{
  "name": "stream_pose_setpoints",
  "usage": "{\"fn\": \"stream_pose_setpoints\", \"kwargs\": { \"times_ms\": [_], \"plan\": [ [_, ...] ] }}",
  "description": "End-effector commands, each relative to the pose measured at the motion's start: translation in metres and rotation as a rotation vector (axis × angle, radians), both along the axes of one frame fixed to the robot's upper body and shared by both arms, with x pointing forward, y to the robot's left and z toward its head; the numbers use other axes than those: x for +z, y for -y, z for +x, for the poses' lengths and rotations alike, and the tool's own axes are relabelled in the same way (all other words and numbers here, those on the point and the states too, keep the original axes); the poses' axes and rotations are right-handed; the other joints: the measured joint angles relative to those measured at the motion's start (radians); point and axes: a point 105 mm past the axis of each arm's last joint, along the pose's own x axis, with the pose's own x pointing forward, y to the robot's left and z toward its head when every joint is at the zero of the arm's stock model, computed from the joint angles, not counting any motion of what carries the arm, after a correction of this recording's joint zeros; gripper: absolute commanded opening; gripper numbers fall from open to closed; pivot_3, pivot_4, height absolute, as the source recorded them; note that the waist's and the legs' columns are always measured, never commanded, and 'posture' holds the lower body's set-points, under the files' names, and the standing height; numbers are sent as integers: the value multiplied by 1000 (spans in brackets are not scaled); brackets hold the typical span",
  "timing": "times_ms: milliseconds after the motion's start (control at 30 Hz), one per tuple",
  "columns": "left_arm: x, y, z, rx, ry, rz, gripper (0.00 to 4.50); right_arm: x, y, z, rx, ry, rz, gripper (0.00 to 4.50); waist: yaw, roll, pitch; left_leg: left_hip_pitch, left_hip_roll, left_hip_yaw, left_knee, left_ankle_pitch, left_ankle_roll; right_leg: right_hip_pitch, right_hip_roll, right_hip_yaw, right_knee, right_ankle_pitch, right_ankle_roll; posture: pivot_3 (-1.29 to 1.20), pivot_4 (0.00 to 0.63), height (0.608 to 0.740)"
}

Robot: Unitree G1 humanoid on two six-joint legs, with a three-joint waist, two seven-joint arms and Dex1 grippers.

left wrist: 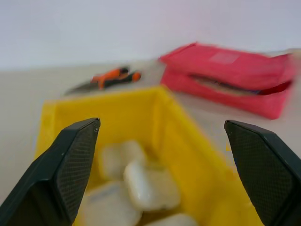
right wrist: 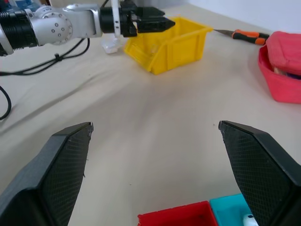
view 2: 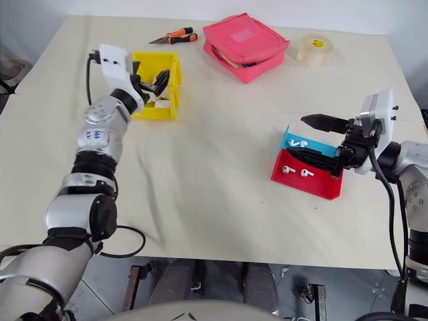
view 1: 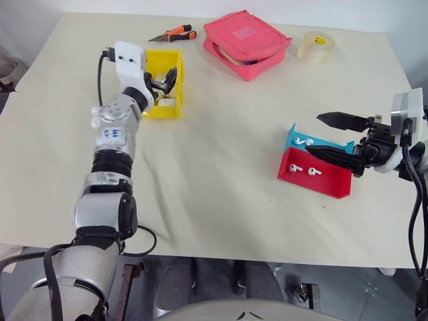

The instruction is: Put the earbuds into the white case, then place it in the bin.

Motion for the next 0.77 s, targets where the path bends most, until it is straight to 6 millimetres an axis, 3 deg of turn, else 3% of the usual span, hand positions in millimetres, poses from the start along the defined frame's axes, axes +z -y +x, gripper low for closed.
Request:
{"fn": "stream_pose_setpoints", "kwargs": {
  "times_ms": [33,167,233,333,533,767],
  "plan": [
    [30,-4,-29,-136,174,161,4500,12,10,-3,-5,70,-18,4476,-3,0,0,0,0,0,0,0,0,0,0,0,0,0,0,0,150,740],
    [39,-22,-47,-202,210,122,4500,10,18,0,-14,66,-26,4476,0,0,0,1,1,0,0,0,-1,0,1,1,0,0,0,0,150,740],
    [27,-22,-68,-368,196,176,4500,1,24,-3,3,43,-74,4476,2,0,0,0,1,0,1,0,-1,0,0,1,0,0,0,0,150,740],
    [6,-28,-84,-451,158,269,4500,-5,29,-6,20,20,-106,4476,4,0,0,0,2,1,0,0,-1,0,-1,1,0,0,0,0,150,740],
    [-11,-44,-98,-509,82,312,4500,-10,37,-13,28,-6,-103,4476,4,0,0,0,2,1,1,0,0,1,0,0,0,0,0,0,150,740],
    [-7,-65,-103,-501,50,305,4500,-19,43,-20,19,-28,-103,4476,3,0,0,1,3,1,1,0,0,1,0,1,0,0,0,0,150,740]
  ]
}}
